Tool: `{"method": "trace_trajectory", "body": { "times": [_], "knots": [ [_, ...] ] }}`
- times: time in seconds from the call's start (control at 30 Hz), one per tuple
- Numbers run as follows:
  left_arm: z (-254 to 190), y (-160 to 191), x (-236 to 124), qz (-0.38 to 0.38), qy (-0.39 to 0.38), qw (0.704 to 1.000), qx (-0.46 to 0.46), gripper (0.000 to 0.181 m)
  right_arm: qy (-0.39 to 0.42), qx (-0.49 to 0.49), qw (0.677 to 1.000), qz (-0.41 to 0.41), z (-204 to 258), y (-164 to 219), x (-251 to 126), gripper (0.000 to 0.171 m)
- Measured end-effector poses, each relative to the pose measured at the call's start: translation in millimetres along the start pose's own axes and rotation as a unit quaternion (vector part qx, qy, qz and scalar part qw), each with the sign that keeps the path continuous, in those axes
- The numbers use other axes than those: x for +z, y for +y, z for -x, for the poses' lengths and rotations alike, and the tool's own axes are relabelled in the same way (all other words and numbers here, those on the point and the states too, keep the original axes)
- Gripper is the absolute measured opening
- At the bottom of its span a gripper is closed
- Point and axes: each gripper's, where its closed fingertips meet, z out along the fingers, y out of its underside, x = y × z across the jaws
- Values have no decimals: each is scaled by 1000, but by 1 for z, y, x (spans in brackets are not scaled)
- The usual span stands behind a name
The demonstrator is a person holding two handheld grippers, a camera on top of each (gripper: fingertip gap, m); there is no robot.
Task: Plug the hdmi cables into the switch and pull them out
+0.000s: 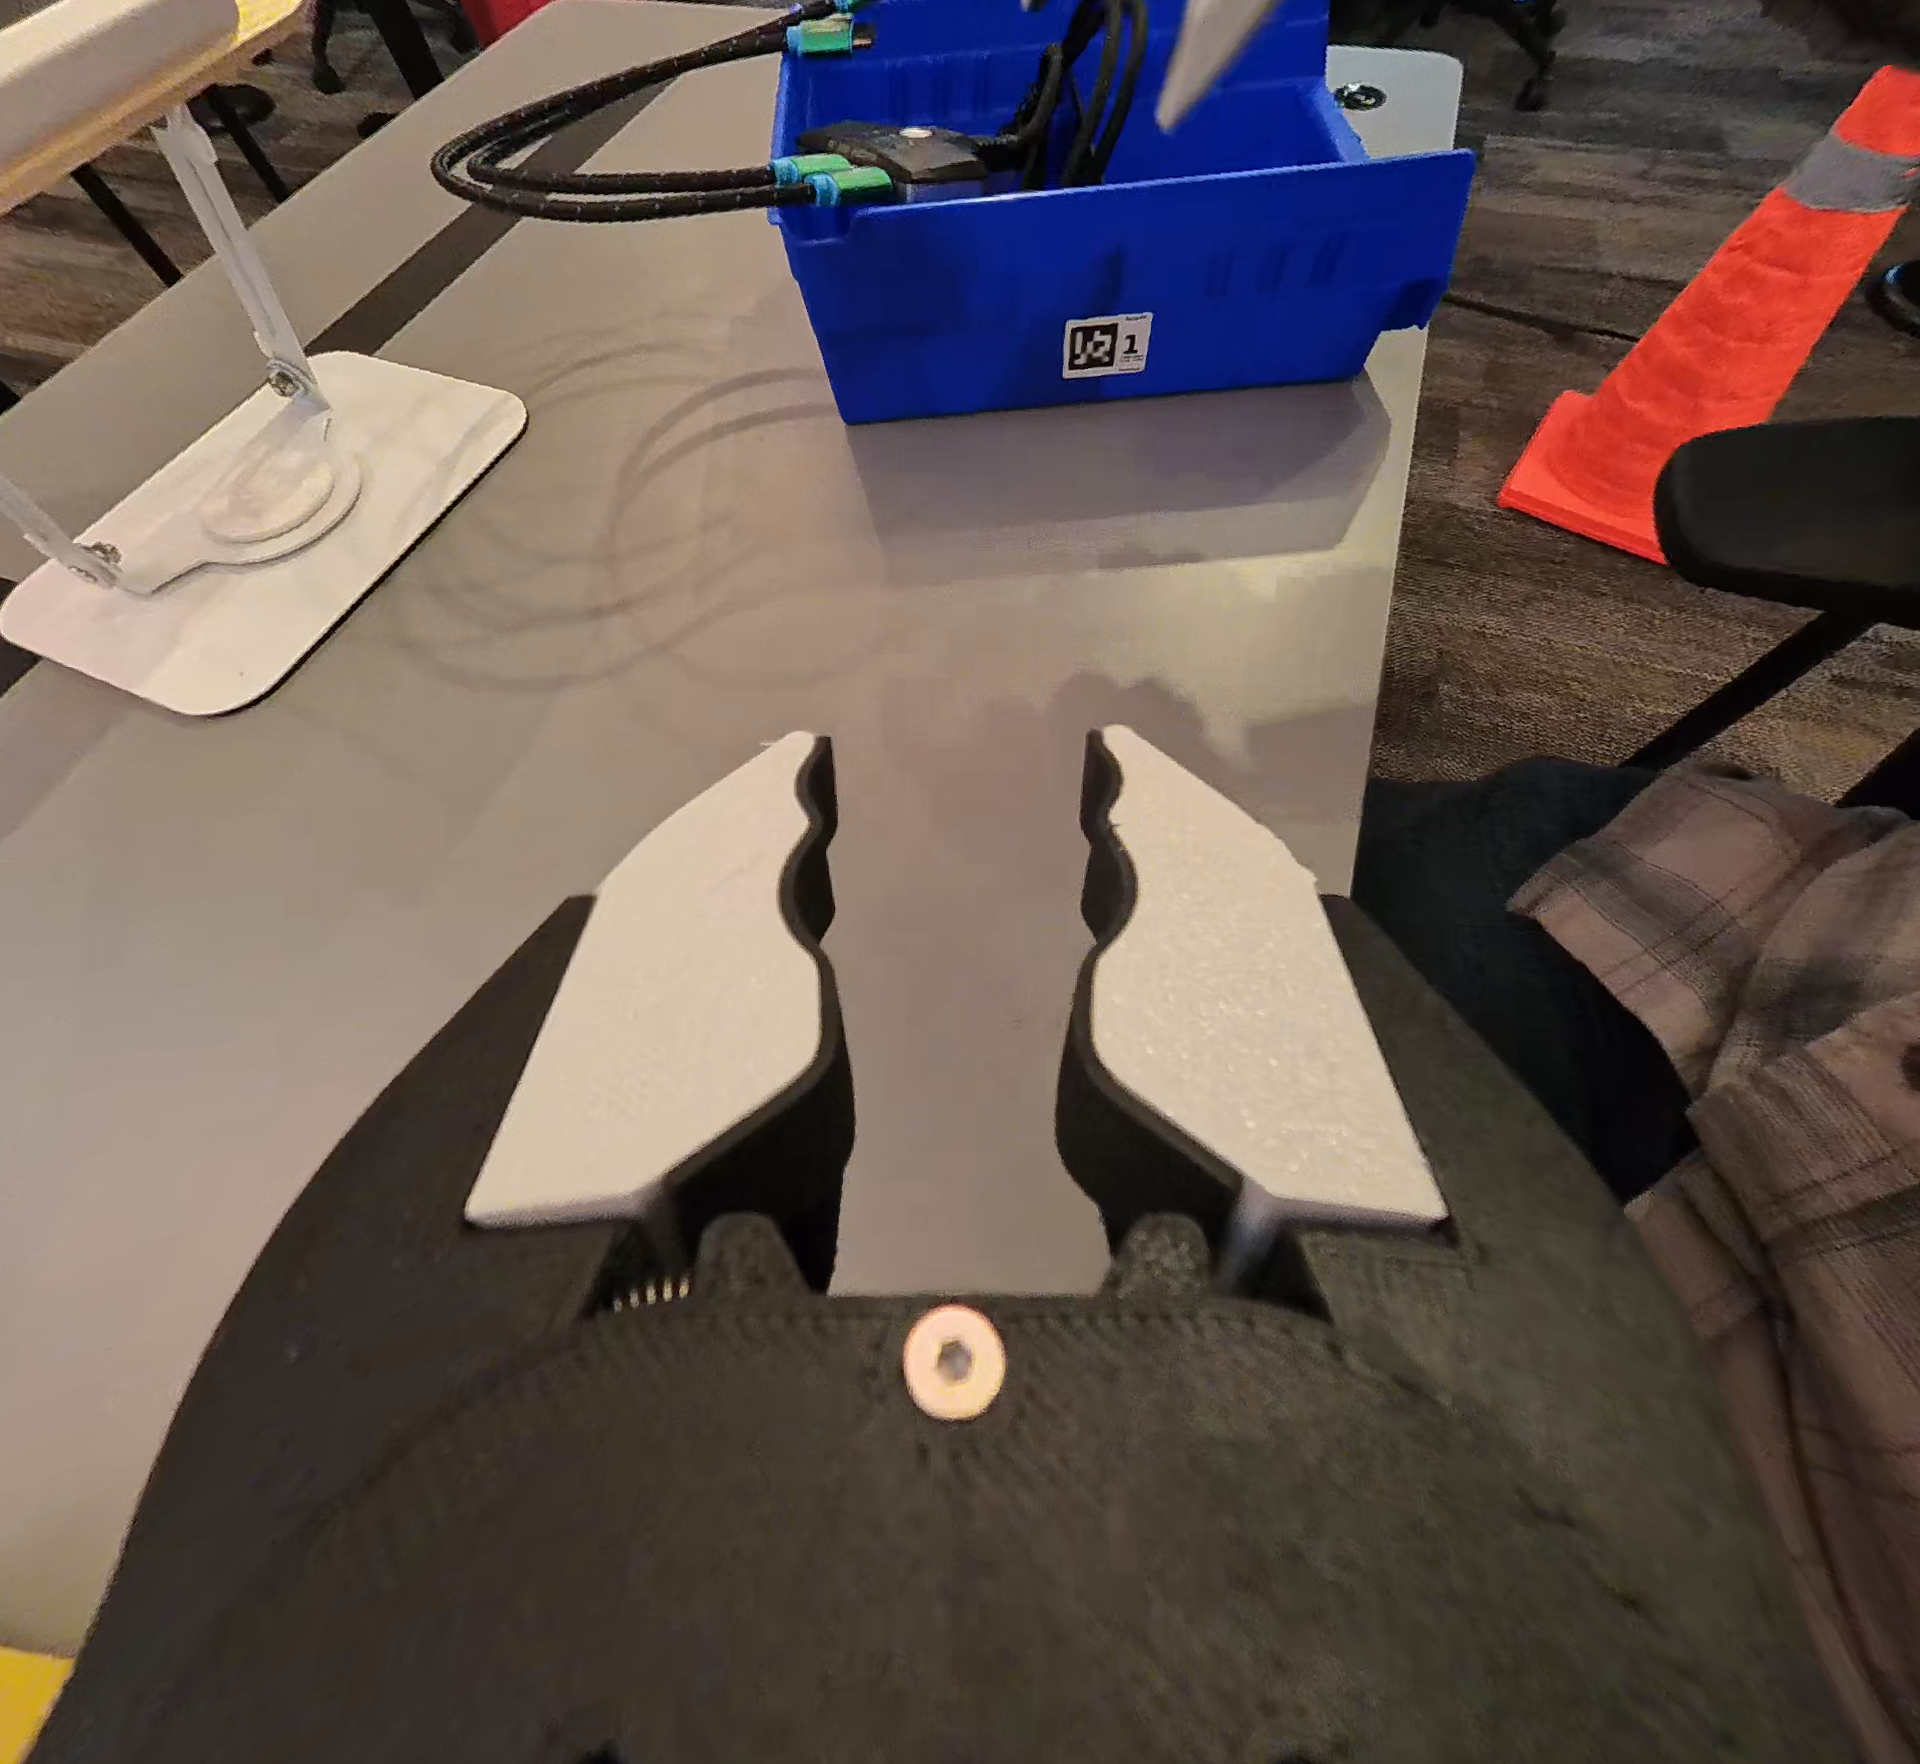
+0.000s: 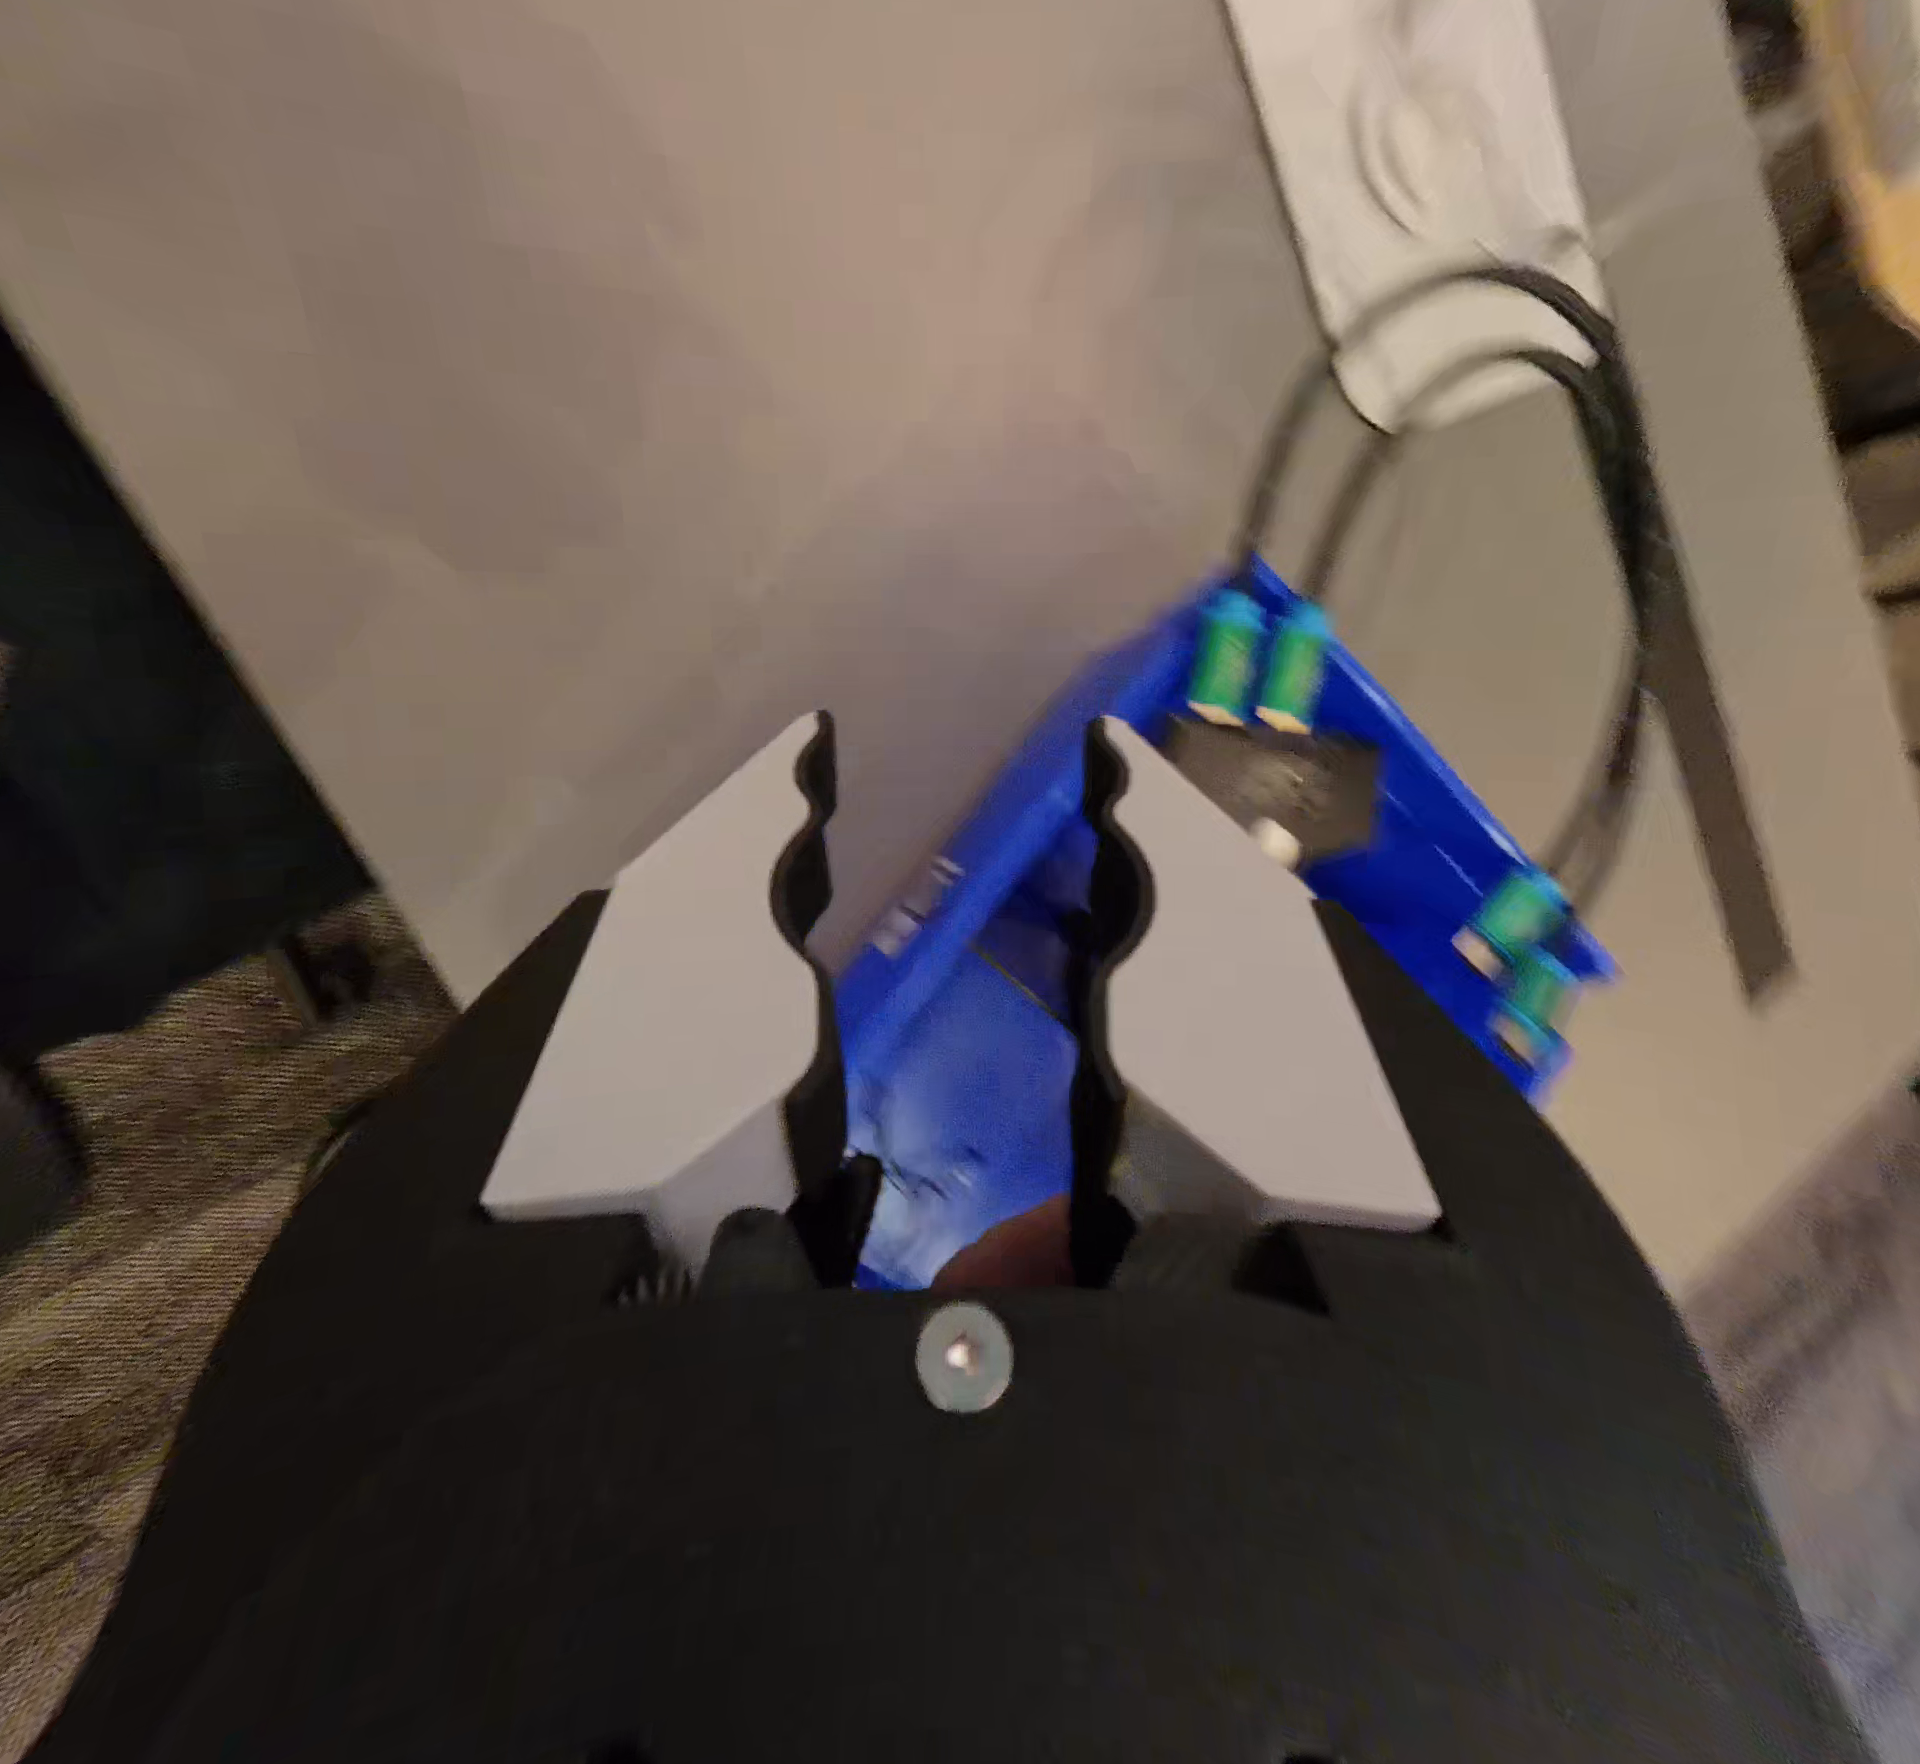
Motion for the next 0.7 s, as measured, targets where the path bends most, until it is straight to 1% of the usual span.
{"method": "trace_trajectory", "body": {
  "times": [0.07, 0.1, 0.17, 0.23, 0.27, 0.33, 0.4, 0.5, 0.57, 0.6, 0.63, 0.67, 0.7],
  "knots": [
    [-3, 1, -2, -3, -2, 1000, -8, 49, -19, 9, 999, -27, 28, -17, 21, 65],
    [-4, 2, -2, -2, -3, 1000, -19, 55, -26, 26, 999, -39, 38, -24, 35, 78],
    [-9, 7, 2, 6, 5, 999, -41, 68, -55, 65, 995, -59, 58, -38, 63, 93],
    [-12, 16, 8, 23, 4, 999, -46, 73, -76, 90, 991, -67, 73, -47, 91, 103],
    [-14, 18, 10, 27, 4, 999, -47, 76, -85, 102, 989, -69, 79, -51, 105, 105],
    [-15, 20, 16, 26, 4, 998, -56, 85, -95, 112, 986, -77, 90, -60, 131, 118],
    [-17, 25, 23, 35, 9, 997, -70, 95, -93, 113, 986, -83, 95, -68, 151, 120],
    [-21, 33, 31, 42, 13, 997, -67, 100, -86, 111, 987, -73, 100, -71, 177, 110],
    [-24, 35, 38, 42, 17, 997, -62, 102, -85, 108, 989, -56, 103, -69, 195, 111],
    [-26, 36, 42, 43, 21, 997, -61, 102, -95, 118, 987, -54, 106, -71, 203, 114],
    [-28, 37, 47, 45, 27, 997, -61, 102, -101, 124, 986, -55, 106, -73, 209, 127],
    [-29, 39, 52, 48, 29, 997, -61, 103, -96, 125, 986, -54, 105, -75, 212, 135],
    [-29, 41, 57, 52, 28, 996, -59, 103, -87, 126, 987, -47, 102, -76, 215, 135]
  ]
}}
